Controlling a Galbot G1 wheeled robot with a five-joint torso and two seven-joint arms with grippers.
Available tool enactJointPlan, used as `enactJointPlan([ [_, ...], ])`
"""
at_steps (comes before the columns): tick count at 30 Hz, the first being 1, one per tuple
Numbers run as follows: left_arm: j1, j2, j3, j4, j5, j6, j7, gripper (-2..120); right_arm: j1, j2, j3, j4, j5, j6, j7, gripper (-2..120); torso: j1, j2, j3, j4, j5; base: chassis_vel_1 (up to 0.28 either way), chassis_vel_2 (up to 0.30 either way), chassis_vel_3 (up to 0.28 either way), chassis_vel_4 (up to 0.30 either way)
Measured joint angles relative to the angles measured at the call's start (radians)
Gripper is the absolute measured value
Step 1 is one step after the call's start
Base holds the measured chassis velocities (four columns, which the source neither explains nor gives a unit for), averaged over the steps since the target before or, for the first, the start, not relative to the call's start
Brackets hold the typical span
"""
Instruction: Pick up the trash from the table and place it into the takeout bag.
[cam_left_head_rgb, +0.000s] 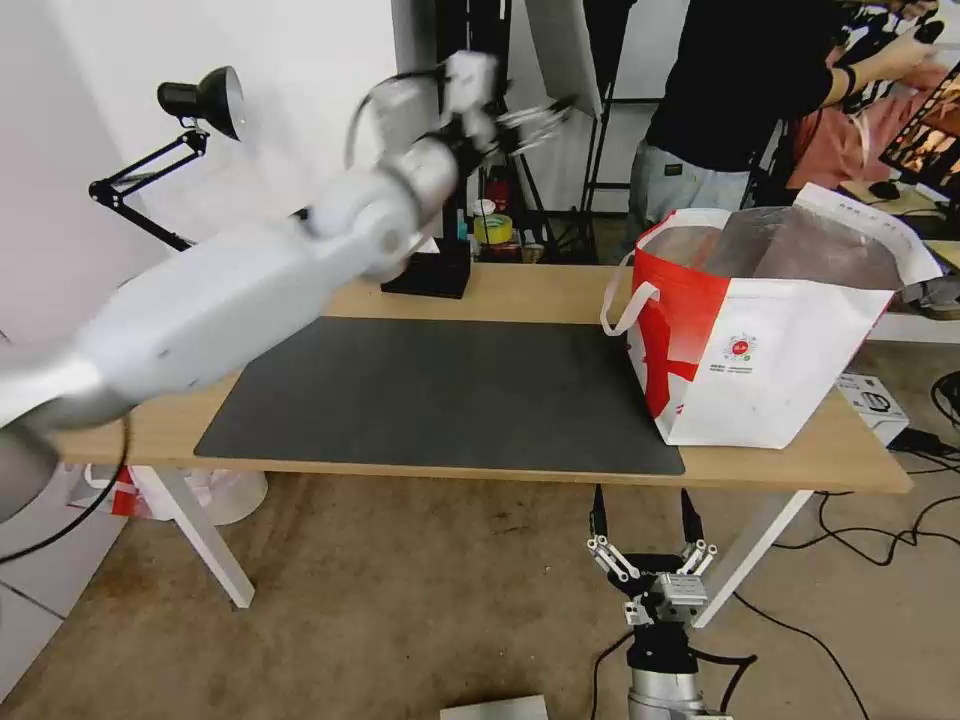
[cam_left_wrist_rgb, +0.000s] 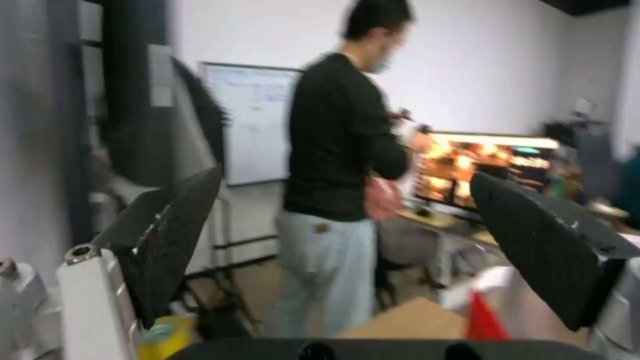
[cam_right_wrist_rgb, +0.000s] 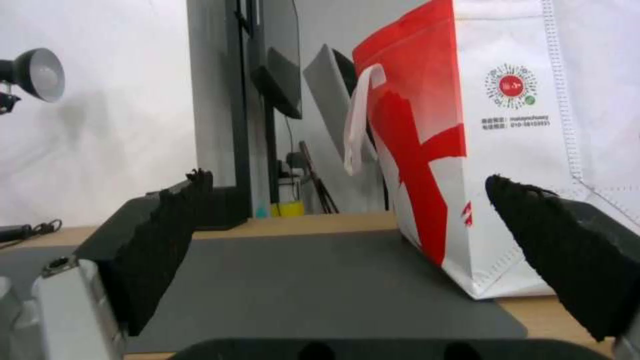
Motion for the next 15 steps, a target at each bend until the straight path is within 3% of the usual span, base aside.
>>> enactJointPlan([
  [3,0.158,0.083,-0.12,-0.071,0.051,-0.039,-0.046,100,0.0,0.0,0.0,0.0,0.0,0.0,0.0,100,0.0,0.0,0.0,0.0001,-0.0004,0.0,0.0,0.0,0.0],
  [5,0.174,0.091,-0.132,-0.079,0.055,-0.04,-0.051,100,0.0,0.0,0.0,0.0,0.0,0.0,0.0,100,0.0,0.0,0.0,0.0001,-0.0005,0.0,0.0,0.0,0.0],
  [8,0.412,0.202,-0.34,-0.227,0.143,-0.034,-0.096,100,0.0,0.0,0.0,0.0,0.0,0.0,0.0,100,0.0,0.0,0.0,-0.0002,0.0,0.0,0.0,0.0,0.0],
  [9,0.412,0.202,-0.34,-0.227,0.143,-0.034,-0.096,100,0.0,0.0,0.0,0.0,0.0,0.0,0.0,100,0.0,0.0,0.0,-0.0002,0.0,0.0,0.0,0.0,0.0],
  [10,0.476,0.223,-0.404,-0.259,0.163,-0.031,-0.101,100,0.0,0.0,0.0,0.0,0.0,0.0,0.0,100,0.0,0.0,0.0,-0.0003,0.0,0.0,0.0,0.0,0.0],
  [11,0.64,0.264,-0.542,-0.325,0.217,-0.025,-0.102,100,0.0,0.0,0.0,0.0,0.0,0.0,0.0,100,0.0,0.0,0.0,0.0003,0.0004,0.0,0.0,0.0,0.0],
  [12,0.738,0.282,-0.609,-0.36,0.248,-0.024,-0.097,100,0.0,0.0,0.0,0.0,0.0,0.0,0.0,100,0.0,0.0,0.0,0.0007,0.0,0.0,0.0,0.0,0.0],
  [13,0.738,0.282,-0.609,-0.36,0.248,-0.024,-0.097,100,0.0,0.0,0.0,0.0,0.0,0.0,0.0,100,0.0,0.0,0.0,0.0007,0.0,0.0,0.0,0.0,0.0],
  [15,0.96,0.313,-0.718,-0.438,0.334,-0.029,-0.09,100,0.0,0.0,0.0,0.0,0.0,0.0,0.0,100,0.0,0.0,0.0,0.0011,0.0,0.0,0.0,0.0,0.0],
])
